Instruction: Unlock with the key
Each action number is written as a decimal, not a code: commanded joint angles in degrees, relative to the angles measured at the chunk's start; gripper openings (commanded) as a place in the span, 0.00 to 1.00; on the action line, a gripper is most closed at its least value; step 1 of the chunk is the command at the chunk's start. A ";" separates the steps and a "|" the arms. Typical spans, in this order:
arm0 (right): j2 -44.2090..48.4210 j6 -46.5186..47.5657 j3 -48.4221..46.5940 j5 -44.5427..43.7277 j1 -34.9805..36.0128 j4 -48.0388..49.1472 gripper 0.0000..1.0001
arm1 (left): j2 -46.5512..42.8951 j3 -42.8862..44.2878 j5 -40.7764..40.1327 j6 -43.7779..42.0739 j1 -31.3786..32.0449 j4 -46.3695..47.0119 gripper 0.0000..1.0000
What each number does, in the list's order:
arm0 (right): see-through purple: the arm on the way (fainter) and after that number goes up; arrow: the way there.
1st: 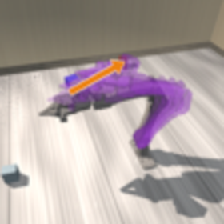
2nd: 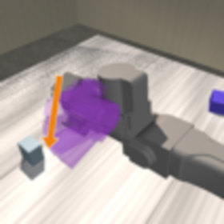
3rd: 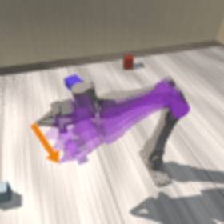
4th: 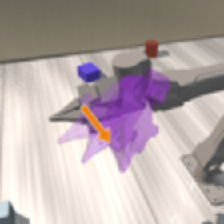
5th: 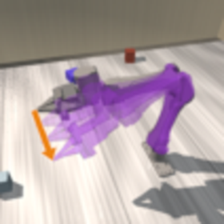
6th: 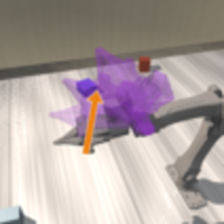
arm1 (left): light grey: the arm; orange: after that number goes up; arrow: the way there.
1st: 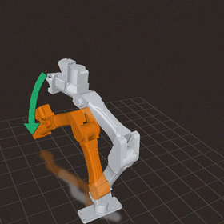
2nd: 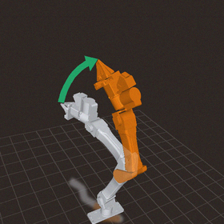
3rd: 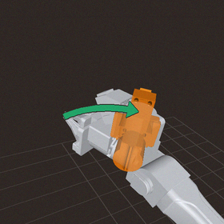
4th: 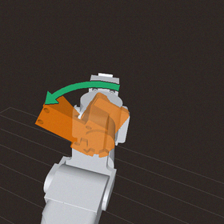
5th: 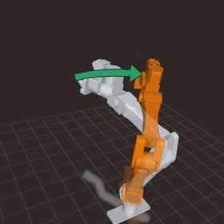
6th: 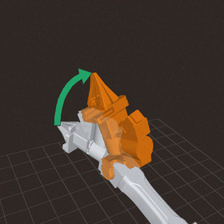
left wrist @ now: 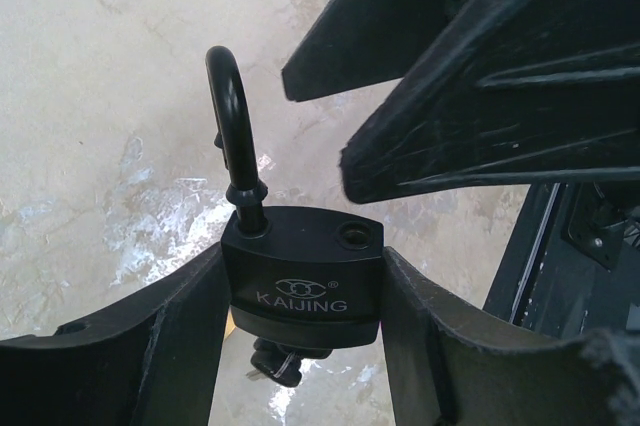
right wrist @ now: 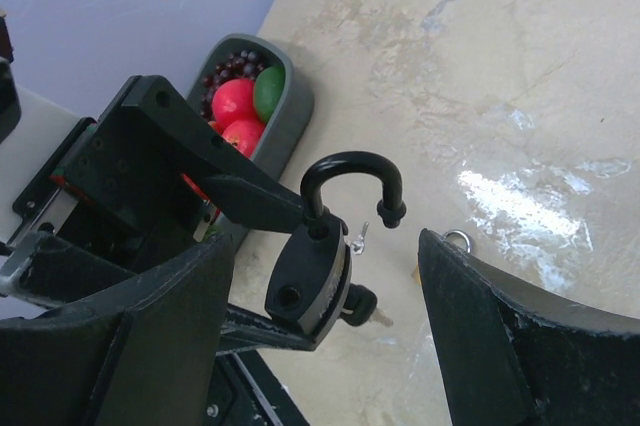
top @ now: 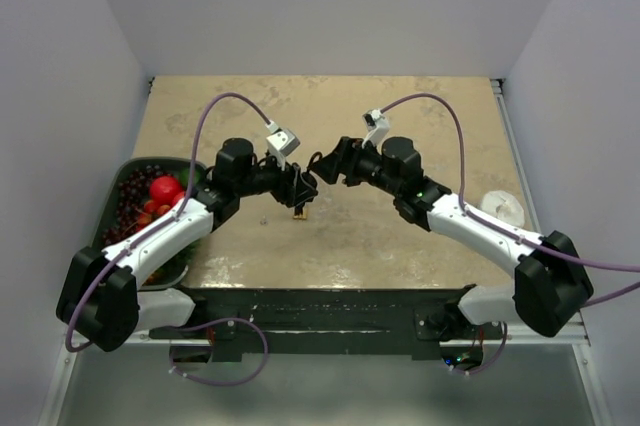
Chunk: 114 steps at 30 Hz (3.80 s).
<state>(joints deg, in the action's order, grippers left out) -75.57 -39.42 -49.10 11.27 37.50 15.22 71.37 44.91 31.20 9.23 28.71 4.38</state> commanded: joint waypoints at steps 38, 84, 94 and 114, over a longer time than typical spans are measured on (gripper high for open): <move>-10.31 -5.32 -7.94 -0.19 4.69 11.16 0.76 | -1.41 3.70 -2.28 -1.50 2.58 3.70 0.00; -6.96 5.84 13.68 -22.78 15.85 32.93 0.56 | 1.22 2.20 -17.14 27.33 -0.14 8.27 0.00; -8.98 7.07 14.03 -26.38 15.94 38.65 0.55 | 1.31 1.94 -16.26 28.65 -0.14 9.06 0.00; -13.64 12.70 13.07 -32.62 16.03 47.97 0.27 | 0.70 0.27 -13.36 32.51 -0.06 11.09 0.00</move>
<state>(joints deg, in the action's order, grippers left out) -88.84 -28.75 -35.16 -17.63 53.32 56.95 73.41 44.86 14.66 39.94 28.45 9.04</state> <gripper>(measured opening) 0.361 0.604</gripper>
